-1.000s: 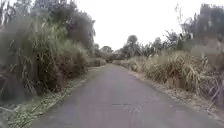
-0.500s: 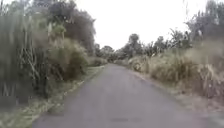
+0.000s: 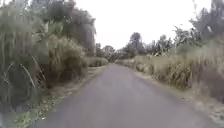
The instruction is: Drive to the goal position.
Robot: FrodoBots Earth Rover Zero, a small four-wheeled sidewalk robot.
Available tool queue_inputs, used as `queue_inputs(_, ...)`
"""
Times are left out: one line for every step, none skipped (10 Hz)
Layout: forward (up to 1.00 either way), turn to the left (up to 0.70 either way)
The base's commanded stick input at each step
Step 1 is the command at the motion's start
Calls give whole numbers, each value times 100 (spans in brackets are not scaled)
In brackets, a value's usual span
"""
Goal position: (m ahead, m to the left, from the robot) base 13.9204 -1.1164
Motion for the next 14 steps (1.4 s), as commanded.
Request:
queue_inputs(85, 0)
queue_inputs(85, 0)
queue_inputs(85, 0)
queue_inputs(85, 0)
queue_inputs(85, 0)
queue_inputs(85, 0)
queue_inputs(85, 0)
queue_inputs(85, 0)
queue_inputs(85, 0)
queue_inputs(85, 0)
queue_inputs(85, 0)
queue_inputs(85, 0)
queue_inputs(85, 0)
queue_inputs(85, 0)
